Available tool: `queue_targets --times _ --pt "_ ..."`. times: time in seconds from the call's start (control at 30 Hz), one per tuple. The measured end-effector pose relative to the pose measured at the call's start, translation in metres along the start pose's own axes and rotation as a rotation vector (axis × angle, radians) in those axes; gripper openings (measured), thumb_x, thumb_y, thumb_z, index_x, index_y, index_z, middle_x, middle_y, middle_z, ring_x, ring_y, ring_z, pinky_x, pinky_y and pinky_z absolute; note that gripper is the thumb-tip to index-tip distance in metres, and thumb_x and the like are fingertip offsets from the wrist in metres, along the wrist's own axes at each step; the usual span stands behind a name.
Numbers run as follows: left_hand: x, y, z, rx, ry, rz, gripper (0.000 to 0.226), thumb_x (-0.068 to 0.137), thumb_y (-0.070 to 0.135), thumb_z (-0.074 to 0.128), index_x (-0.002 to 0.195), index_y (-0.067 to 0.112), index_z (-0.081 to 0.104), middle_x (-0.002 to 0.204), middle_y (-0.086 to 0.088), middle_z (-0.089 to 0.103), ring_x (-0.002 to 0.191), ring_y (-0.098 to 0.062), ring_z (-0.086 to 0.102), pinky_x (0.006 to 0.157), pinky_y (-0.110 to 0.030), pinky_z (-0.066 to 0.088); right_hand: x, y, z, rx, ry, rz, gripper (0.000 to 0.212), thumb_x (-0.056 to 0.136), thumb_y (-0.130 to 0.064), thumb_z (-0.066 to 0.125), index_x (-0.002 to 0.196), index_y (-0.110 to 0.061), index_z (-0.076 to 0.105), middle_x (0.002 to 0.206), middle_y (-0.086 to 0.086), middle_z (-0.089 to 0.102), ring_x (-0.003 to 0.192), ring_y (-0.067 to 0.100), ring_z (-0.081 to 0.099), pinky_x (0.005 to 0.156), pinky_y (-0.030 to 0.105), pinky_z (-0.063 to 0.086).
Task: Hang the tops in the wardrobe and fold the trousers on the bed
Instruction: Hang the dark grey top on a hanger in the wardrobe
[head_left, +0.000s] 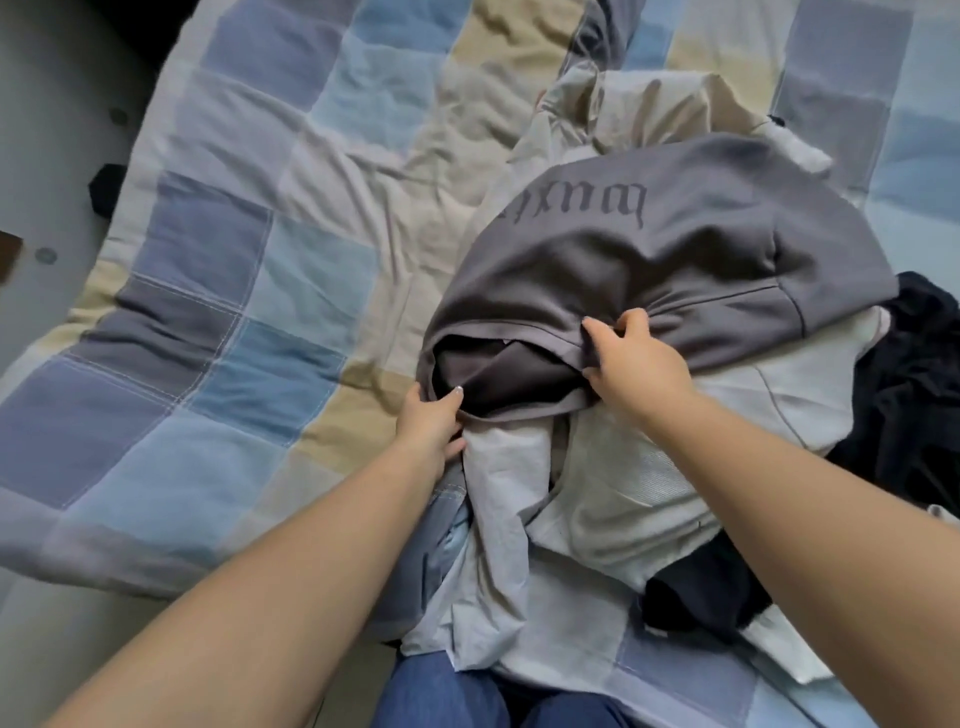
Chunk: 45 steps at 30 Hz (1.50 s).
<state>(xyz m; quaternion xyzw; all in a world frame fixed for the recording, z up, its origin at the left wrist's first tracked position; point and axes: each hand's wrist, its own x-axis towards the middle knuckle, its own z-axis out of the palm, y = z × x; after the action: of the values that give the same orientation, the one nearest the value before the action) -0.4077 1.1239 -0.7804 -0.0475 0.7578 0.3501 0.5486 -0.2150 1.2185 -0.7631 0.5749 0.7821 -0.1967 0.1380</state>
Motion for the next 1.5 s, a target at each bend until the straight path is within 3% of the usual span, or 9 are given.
queue_targets --times 0.17,0.3,0.47,0.7,0.83,0.97,1.1,1.3,1.5 --pt "0.011 -0.009 -0.011 -0.114 -0.002 -0.035 0.049 0.090 -0.012 0.048 0.128 0.018 0.051 0.094 -0.004 0.059 0.082 -0.013 0.059 0.083 -0.035 0.048 -0.004 -0.010 0.008 -0.093 0.029 -0.068 0.023 0.093 -0.009 0.045 0.116 -0.006 0.047 0.114 0.017 0.047 0.095 0.037 0.058 0.064 0.036 0.034" --pt "0.005 -0.006 -0.019 -0.015 -0.097 -0.153 0.021 0.093 0.016 0.061 0.113 0.020 0.054 0.104 -0.002 0.055 0.092 -0.018 0.057 0.083 -0.038 0.048 -0.021 0.002 -0.010 0.176 0.099 -0.015 0.021 0.093 -0.025 0.048 0.098 -0.009 0.060 0.104 0.015 0.059 0.098 0.034 0.056 0.069 0.034 0.036" --pt "-0.006 0.010 -0.006 -0.198 -0.093 -0.064 0.017 0.094 0.009 0.057 0.110 0.011 0.053 0.094 -0.006 0.058 0.087 -0.015 0.057 0.082 -0.030 0.051 -0.060 0.001 -0.050 0.543 0.293 0.018 0.035 0.089 -0.028 0.053 0.061 -0.015 0.036 0.059 0.001 0.044 0.070 0.029 0.045 0.058 0.037 0.026" --pt "-0.091 0.040 -0.017 -0.334 -0.115 0.172 0.018 0.096 0.005 0.053 0.081 0.014 0.049 0.076 -0.005 0.058 0.066 -0.013 0.057 0.051 -0.022 0.055 -0.133 0.012 -0.120 0.741 0.476 0.041 0.042 0.091 -0.026 0.053 0.058 -0.017 0.028 0.053 -0.003 0.033 0.051 0.012 0.031 0.049 0.025 0.023" --pt "-0.173 0.056 -0.041 -0.303 -0.255 0.346 0.015 0.098 0.010 0.051 0.084 0.014 0.053 0.075 -0.003 0.061 0.063 -0.009 0.060 0.057 -0.020 0.055 -0.193 0.020 -0.159 0.901 0.523 0.124 0.043 0.091 -0.029 0.053 0.056 -0.019 0.030 0.052 -0.006 0.030 0.051 0.012 0.029 0.054 0.030 0.020" --pt "-0.265 0.075 -0.049 -0.306 -0.412 0.473 0.015 0.099 0.014 0.049 0.085 0.013 0.055 0.062 0.003 0.066 0.060 -0.008 0.062 0.051 -0.016 0.051 -0.249 0.032 -0.207 1.190 0.549 0.216 0.039 0.088 -0.035 0.056 0.073 0.000 0.055 0.066 0.004 0.046 0.065 0.018 0.043 0.064 0.033 0.034" --pt "-0.352 0.095 -0.045 -0.316 -0.580 0.462 0.018 0.098 0.027 0.050 0.093 0.012 0.060 0.078 -0.003 0.069 0.068 -0.011 0.068 0.056 -0.021 0.055 -0.308 0.050 -0.260 1.358 0.570 0.240 0.028 0.087 -0.036 0.058 0.063 -0.021 0.060 0.060 -0.005 0.052 0.068 0.019 0.050 0.067 0.037 0.043" --pt "-0.488 0.118 -0.018 -0.344 -0.730 0.548 0.018 0.097 0.028 0.051 0.086 0.018 0.061 0.067 0.005 0.069 0.060 -0.004 0.067 0.054 -0.019 0.054 -0.412 0.090 -0.348 1.377 0.731 0.179 0.026 0.092 -0.028 0.057 0.069 -0.017 0.061 0.058 -0.011 0.061 0.068 0.011 0.060 0.062 0.026 0.052" --pt "-0.594 0.128 0.012 -0.327 -0.898 0.615 0.016 0.096 0.025 0.053 0.083 0.019 0.060 0.063 0.007 0.067 0.055 -0.003 0.065 0.051 -0.019 0.053 -0.517 0.127 -0.408 1.325 0.932 0.141 0.025 0.091 -0.029 0.061 0.069 -0.016 0.063 0.069 0.000 0.061 0.074 0.017 0.057 0.074 0.037 0.049"
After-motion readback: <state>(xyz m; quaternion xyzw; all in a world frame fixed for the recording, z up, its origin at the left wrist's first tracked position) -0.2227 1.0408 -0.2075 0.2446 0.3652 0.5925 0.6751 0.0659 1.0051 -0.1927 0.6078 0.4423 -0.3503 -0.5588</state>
